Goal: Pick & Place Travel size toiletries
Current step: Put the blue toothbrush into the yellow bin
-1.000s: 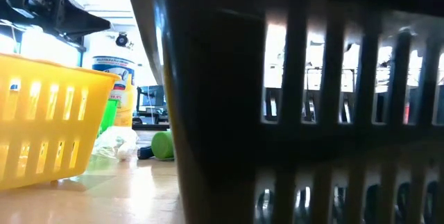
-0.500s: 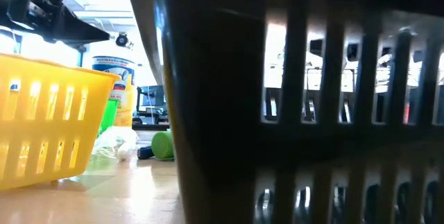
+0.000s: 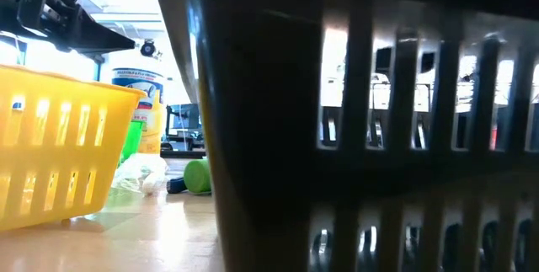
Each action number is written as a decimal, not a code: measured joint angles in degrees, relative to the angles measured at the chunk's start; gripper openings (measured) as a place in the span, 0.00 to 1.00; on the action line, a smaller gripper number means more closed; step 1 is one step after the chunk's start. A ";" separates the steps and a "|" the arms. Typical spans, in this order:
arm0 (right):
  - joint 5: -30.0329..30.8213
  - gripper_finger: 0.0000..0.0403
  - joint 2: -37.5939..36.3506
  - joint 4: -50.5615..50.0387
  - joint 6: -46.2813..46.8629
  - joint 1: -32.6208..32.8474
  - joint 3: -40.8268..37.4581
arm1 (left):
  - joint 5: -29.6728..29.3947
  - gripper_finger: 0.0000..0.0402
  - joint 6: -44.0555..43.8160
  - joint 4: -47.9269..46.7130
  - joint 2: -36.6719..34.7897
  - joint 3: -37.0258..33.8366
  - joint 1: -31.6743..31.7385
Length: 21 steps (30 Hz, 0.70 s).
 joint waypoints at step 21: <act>-8.36 0.21 34.57 -46.83 -20.39 -0.87 51.89 | -0.12 0.00 -0.68 2.12 0.00 0.05 0.00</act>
